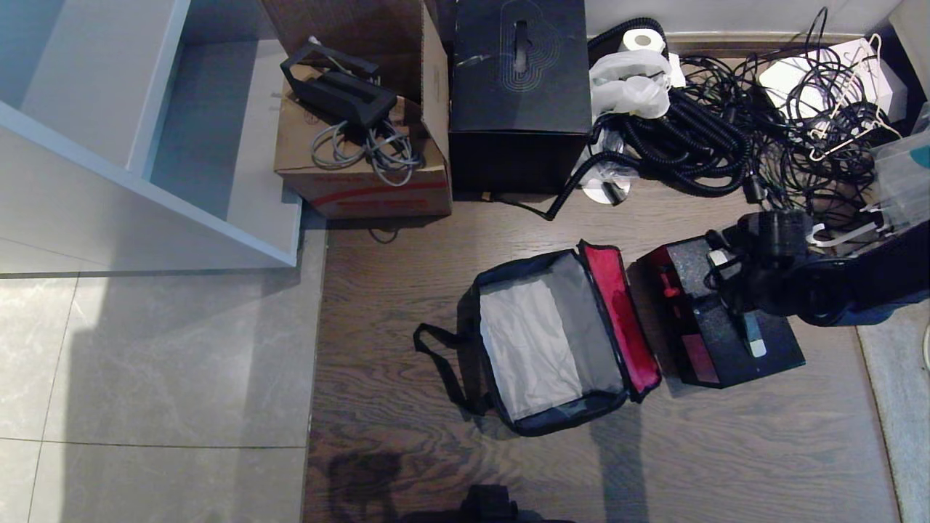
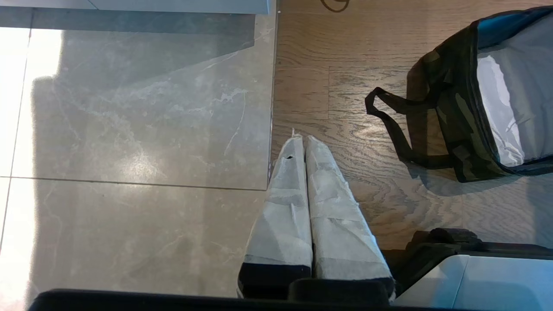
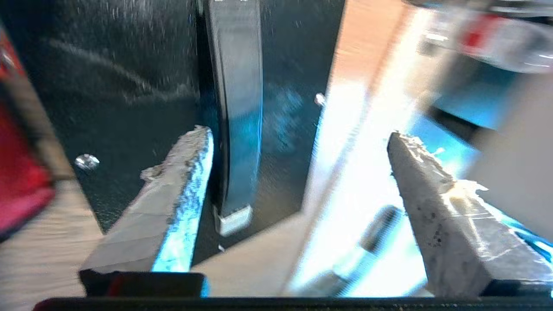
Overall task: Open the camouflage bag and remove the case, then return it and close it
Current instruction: Grip the handle again
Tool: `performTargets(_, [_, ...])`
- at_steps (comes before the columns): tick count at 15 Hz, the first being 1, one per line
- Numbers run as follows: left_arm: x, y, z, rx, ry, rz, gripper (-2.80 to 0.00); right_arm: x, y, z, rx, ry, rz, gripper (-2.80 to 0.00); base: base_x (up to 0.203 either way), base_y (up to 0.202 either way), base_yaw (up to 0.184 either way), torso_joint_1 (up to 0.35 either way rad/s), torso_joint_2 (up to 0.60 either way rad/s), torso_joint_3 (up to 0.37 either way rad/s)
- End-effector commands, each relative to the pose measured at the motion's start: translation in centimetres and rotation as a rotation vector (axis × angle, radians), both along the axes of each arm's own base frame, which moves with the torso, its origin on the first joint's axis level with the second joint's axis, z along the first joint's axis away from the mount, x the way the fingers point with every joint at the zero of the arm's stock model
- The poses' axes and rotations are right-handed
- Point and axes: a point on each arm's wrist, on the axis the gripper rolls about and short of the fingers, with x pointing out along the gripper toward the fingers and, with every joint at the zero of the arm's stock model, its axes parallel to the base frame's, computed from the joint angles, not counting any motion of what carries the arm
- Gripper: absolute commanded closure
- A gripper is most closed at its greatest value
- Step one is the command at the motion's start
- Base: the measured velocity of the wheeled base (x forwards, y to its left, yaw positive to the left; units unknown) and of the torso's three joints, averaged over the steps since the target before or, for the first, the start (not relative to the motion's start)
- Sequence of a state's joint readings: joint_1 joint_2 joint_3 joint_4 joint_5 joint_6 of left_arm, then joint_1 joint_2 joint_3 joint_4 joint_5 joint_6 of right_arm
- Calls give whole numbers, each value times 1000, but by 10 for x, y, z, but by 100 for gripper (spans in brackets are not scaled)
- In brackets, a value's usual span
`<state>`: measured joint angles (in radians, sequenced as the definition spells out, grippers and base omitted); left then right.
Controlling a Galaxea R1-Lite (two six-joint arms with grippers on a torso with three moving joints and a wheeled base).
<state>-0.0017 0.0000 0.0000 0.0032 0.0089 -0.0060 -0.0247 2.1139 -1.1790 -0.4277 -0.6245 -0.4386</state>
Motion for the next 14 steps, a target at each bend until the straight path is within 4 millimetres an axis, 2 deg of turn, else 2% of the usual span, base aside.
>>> performTargets(1, [0,0,0,0,0,0,0,4,13,-15,-41,31,-28,-280,0,0,0,0,0,0])
performTargets(3, [0,0,0,0,0,0,0,8,22,-23,-40,26,-13,-280,0,0,0,0,0,0])
performTargets(6, [0,0,0,0,0,0,0,17,21,-33,-83,2,-62,-280,0,0,0,0,0,0])
performTargets(10, [0,0,0,0,0,0,0,24,5,-25,-156,14,-73,-280,0,0,0,0,0,0])
performTargets(13, [0,0,0,0,0,0,0,34,1,-39,-193,25,-86,-280,0,0,0,0,0,0])
performTargets(14, [0,0,0,0,0,0,0,40,-9,-39,-207,4,-127,-280,0,0,0,0,0,0])
